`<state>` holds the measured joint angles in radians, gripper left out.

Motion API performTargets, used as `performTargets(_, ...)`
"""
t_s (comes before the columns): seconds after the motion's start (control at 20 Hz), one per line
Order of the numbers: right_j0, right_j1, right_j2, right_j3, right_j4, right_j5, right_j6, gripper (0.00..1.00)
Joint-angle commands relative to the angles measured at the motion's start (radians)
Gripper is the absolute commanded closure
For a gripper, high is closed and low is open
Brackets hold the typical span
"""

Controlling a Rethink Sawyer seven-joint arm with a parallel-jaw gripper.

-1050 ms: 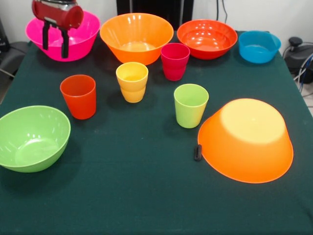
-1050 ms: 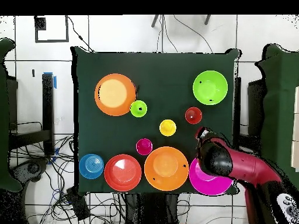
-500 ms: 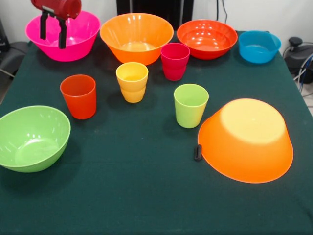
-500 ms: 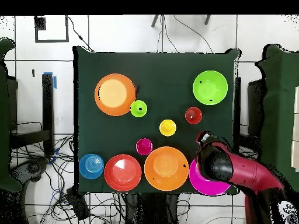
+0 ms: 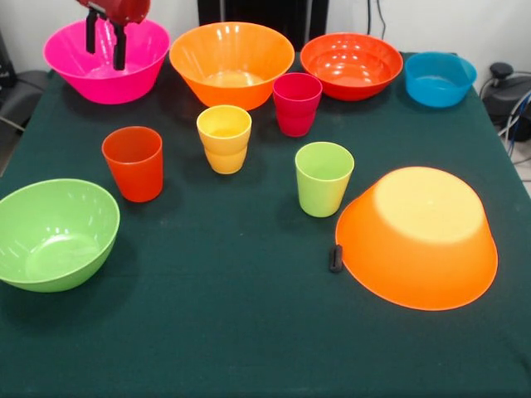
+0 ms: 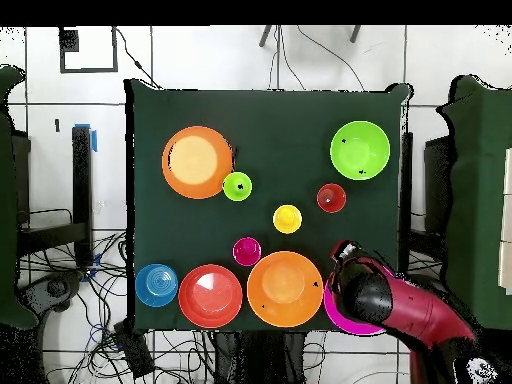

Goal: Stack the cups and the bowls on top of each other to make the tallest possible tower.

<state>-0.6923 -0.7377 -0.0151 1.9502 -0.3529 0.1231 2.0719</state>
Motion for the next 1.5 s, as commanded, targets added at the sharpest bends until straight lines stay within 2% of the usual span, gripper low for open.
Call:
performTargets(0.05,0.05,0.06,-0.026,0.081,0.073,-0.019,0.207,0.0)
performTargets(0.3,0.06,0.082,-0.042,0.083,0.113,-0.029,0.216,0.0)
performTargets(0.45,0.079,0.114,-0.068,0.092,0.179,-0.052,0.277,0.0)
performTargets(0.75,0.078,0.125,-0.076,0.122,0.248,-0.067,0.293,0.0)
performTargets(1.0,0.082,0.111,-0.073,0.129,0.264,-0.031,0.279,0.0)
performTargets(1.2,0.028,0.125,-0.017,0.128,0.244,0.005,0.228,0.0)
performTargets(1.3,0.052,0.122,-0.041,0.126,0.249,0.014,0.236,0.0)
performTargets(1.5,0.047,0.107,-0.035,0.134,0.247,0.027,0.227,0.0)
